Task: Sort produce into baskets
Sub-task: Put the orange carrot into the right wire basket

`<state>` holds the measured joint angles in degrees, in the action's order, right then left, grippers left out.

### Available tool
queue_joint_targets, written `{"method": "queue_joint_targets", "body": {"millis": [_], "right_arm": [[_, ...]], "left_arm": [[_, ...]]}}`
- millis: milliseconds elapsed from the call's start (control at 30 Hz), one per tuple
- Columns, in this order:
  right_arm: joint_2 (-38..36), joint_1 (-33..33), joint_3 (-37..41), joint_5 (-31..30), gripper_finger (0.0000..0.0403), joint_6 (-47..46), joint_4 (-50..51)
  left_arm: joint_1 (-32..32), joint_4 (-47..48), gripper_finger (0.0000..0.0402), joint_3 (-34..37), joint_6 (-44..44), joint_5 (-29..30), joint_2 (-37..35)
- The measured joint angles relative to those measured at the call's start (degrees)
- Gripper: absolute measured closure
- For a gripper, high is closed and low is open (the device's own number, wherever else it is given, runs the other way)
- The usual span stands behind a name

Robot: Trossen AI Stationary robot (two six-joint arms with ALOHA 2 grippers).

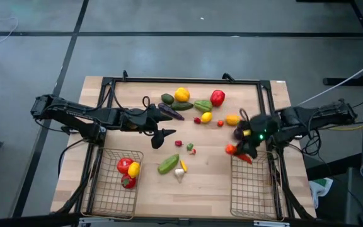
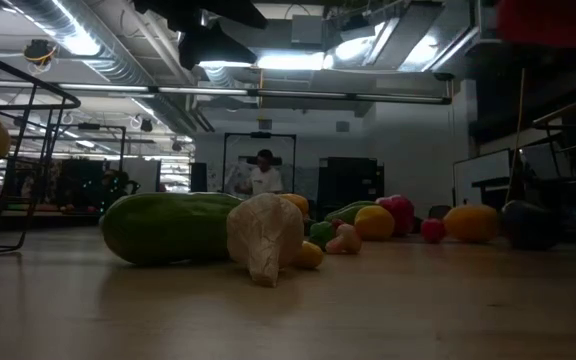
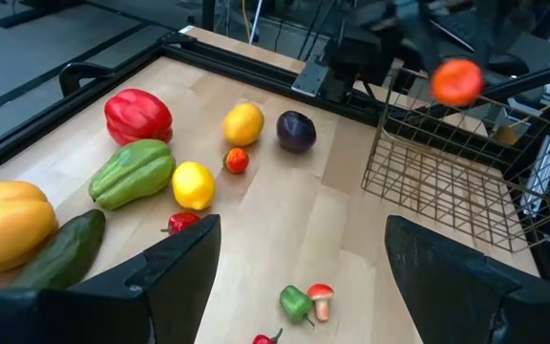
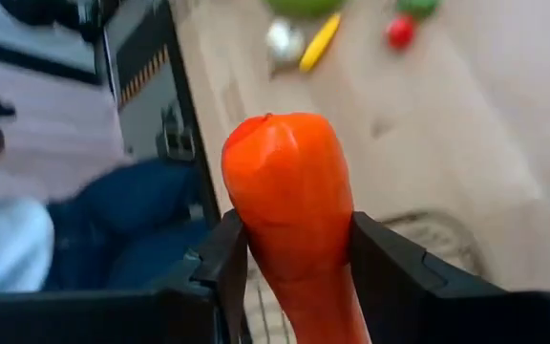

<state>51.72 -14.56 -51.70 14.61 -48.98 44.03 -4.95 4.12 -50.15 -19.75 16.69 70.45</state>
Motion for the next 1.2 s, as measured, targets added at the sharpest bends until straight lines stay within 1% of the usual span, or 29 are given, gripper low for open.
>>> {"method": "queue_joint_targets", "body": {"millis": [67,200,400,567,1033,1100,1200], "right_arm": [[0.68,-4.3,-0.01,-1.45,0.0249,-0.65,0.71],[3.1,-11.67,-0.02,-4.13,0.0249,-0.82,5.61],[8.34,-18.16,0.0,-4.57,0.0249,-0.78,13.92],[12.46,-19.69,0.0,-4.57,0.0249,-0.11,15.77],[20.3,-19.59,0.0,-4.57,0.0246,-0.05,16.29],[21.16,-19.59,0.0,-4.57,0.0236,-0.1,16.29],[22.22,-19.59,0.0,-4.57,0.0206,-0.1,16.39]], "left_arm": [[0.0,0.1,0.0109,0.0,0.0,0.0,-0.01],[0.0,0.4,0.0109,0.0,0.0,0.0,-0.01],[0.0,0.42,0.0109,0.0,0.0,0.0,0.0],[0.0,1.3,0.0109,0.0,-0.04,0.0,-0.01],[0.0,3.12,0.0109,0.0,-2.7,0.02,-0.01],[0.0,3.14,0.0109,0.0,-2.76,0.02,-0.01],[0.0,3.1,0.0109,0.0,-2.8,0.02,-0.01]]}}
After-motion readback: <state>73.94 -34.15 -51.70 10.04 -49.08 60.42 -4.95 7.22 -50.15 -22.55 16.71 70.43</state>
